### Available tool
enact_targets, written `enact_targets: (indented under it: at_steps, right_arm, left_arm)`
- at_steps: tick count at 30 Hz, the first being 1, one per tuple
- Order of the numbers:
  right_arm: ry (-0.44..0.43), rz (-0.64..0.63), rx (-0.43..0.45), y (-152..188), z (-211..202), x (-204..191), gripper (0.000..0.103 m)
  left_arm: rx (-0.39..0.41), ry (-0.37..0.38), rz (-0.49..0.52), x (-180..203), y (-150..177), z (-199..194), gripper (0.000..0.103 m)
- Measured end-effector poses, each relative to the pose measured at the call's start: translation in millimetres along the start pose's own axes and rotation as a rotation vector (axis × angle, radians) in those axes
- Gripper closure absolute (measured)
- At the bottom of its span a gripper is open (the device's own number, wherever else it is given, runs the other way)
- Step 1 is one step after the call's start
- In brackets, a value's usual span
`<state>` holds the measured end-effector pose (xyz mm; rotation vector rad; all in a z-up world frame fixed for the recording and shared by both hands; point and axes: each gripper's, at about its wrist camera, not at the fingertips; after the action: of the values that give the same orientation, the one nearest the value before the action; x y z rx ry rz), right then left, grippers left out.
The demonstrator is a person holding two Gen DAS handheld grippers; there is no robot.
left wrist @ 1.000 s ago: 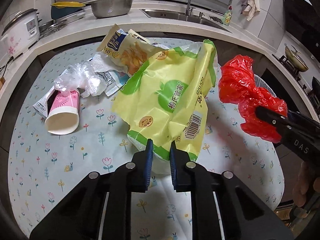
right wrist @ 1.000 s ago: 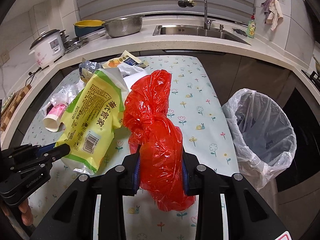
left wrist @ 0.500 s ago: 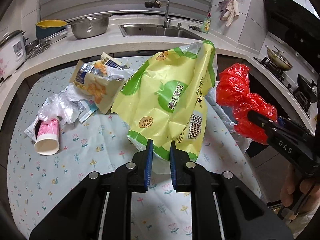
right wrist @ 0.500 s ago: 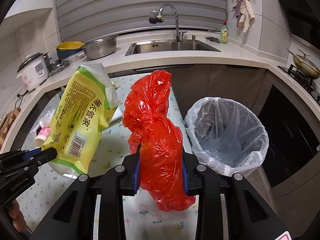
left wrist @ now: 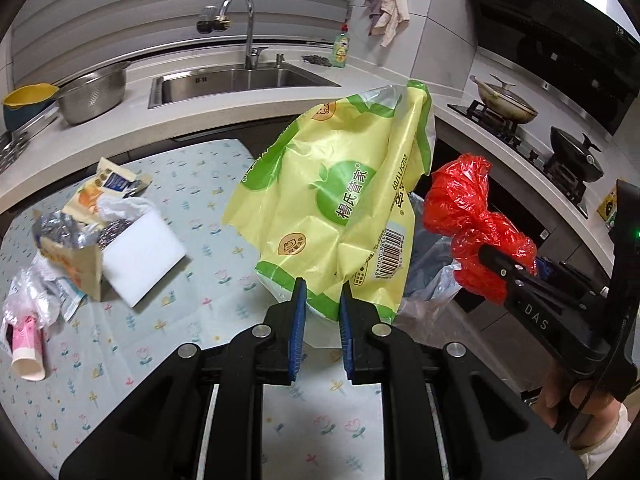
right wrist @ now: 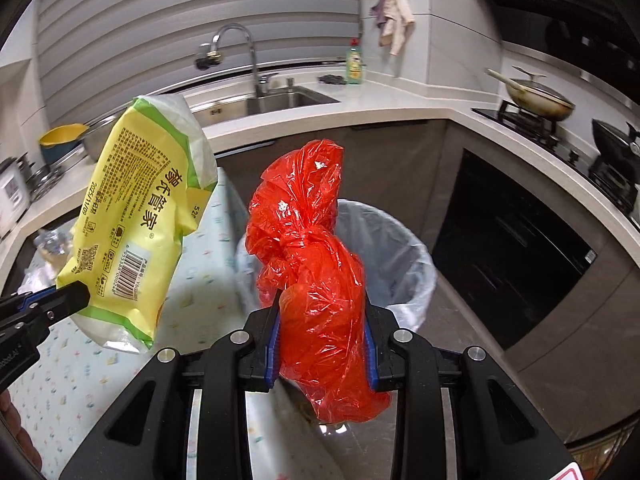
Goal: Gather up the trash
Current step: 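Carry both bags over the trash bin and open both grippers to drop them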
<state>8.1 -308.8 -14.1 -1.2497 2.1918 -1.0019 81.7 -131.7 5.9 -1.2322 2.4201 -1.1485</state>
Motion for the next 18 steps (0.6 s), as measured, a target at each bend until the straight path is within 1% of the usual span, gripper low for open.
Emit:
enact_targets:
  at_steps: [4,9,14,17,18]
  right_arm:
    - [0.036,0.028,-0.011,-2.9,14.9,17.3,0.073]
    - [0.062,0.052,-0.031,-7.0,35.4,30.4,0.073]
    - [0.049,0.082,-0.068,-9.4,59.3,40.6,0.072]
    - [0.048,0.09,-0.075,-9.4,68.6,41.9,0.069]
    - [0.046,0.094,-0.072,-9.5,70.8,42.1,0.067]
  left_arm:
    - [-0.014,0.035,0.028,17.8,-14.8,28.5,0.088]
    - [-0.043,0.071,0.044,34.1,-29.7,66.8,0.088]
    - [-0.069,0.084,0.056,43.8,-38.7,96.6,0.087]
    - [-0.084,0.09,0.053,44.5,-42.4,109.3,0.085]
    - [-0.087,0.092,0.053,44.8,-43.0,112.4,0.085]
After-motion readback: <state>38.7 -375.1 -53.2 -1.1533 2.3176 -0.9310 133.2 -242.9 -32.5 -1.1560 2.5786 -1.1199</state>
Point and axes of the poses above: each gripper's, at about its wrist camera, not at the fingertips, and z roughly the way its jaws point, x to its right, y to its underside, and after that the axes turned 1 degree about x, right-handed
